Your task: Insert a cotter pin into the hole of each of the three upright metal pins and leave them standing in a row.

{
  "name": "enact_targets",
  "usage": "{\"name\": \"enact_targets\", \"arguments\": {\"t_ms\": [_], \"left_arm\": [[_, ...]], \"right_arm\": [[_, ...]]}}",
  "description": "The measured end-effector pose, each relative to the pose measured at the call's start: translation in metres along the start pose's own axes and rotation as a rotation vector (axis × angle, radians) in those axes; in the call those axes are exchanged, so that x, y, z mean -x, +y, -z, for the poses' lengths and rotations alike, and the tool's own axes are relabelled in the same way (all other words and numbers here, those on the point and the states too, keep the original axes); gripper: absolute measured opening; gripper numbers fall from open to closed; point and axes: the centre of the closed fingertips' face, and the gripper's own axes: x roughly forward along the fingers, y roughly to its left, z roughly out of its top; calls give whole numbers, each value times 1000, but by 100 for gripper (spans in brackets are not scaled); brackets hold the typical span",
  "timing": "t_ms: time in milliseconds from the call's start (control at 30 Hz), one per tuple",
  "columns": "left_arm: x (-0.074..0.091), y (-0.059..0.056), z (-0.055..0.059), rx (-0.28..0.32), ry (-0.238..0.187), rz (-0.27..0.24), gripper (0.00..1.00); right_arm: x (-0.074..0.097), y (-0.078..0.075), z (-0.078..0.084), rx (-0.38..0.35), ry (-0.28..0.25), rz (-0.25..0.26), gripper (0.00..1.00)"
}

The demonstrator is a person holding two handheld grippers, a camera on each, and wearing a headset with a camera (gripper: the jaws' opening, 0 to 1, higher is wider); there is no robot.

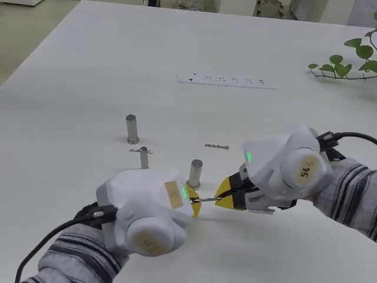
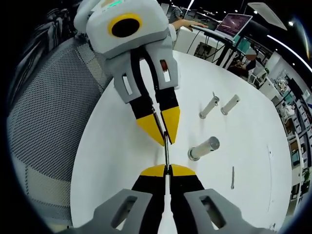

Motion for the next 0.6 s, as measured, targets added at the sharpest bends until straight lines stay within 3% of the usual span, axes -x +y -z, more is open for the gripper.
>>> {"name": "enact_targets", "arguments": {"t_ms": [200, 400, 600], "left_arm": [[0, 10, -1, 120, -42, -36, 0], [2, 21, 6, 209, -41, -76, 0], [2, 30, 3, 339, -90, -103, 3]], "right_arm": [[3, -8, 1, -13, -23, 45, 0], [9, -22, 5, -48, -36, 107, 0], [12, -31, 10, -62, -38, 143, 0]]}}
